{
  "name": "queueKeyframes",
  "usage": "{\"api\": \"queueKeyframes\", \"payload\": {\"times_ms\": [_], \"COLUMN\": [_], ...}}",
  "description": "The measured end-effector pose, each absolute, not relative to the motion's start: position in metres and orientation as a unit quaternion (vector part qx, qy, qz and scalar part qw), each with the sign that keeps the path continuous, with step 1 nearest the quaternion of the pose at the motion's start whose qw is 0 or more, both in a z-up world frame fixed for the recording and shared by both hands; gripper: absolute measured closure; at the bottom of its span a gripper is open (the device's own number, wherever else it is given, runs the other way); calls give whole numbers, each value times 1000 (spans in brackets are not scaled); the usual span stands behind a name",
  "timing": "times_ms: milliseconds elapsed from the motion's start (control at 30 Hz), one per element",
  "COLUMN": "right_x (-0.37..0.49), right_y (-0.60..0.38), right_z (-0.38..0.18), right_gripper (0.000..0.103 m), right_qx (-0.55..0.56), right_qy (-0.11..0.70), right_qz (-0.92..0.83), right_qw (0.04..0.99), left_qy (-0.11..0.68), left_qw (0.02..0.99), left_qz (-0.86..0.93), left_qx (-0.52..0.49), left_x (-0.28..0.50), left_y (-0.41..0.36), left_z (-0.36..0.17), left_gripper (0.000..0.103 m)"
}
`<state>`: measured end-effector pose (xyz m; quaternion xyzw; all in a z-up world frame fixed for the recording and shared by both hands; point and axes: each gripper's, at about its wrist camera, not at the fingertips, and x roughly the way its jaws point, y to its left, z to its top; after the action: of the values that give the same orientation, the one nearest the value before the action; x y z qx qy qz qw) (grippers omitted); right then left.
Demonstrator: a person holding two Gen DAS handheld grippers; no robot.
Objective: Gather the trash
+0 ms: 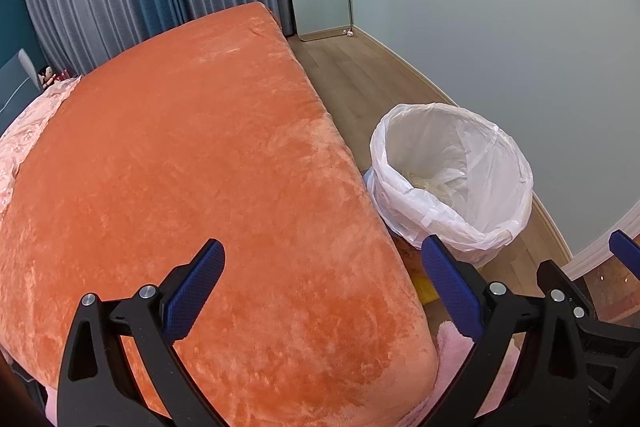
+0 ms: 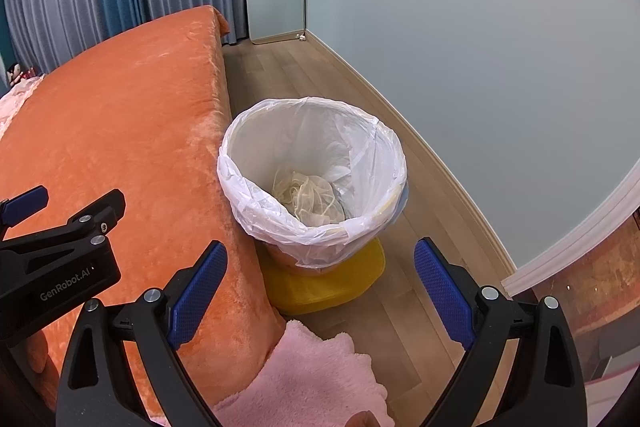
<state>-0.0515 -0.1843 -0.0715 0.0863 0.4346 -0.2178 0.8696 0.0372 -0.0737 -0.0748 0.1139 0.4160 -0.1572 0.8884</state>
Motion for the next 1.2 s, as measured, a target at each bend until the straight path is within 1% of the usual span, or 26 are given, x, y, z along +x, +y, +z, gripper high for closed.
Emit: {"api": "queueKeyframes", "payload": {"times_ms": [1200], "right_x": [-53], "right_y": [-185], "right_z": [-76], "right_gripper": [12], "right_qx": [92], "right_qy": [439], "right_qz": [-221], "right_qw": [866], "left_qy": [416], "left_qw": [887], "left_qz": [-156], "left_qx": [121], "left_x": [35], "left_y": [-74], "left_z": [-78], "left_gripper": [9]}}
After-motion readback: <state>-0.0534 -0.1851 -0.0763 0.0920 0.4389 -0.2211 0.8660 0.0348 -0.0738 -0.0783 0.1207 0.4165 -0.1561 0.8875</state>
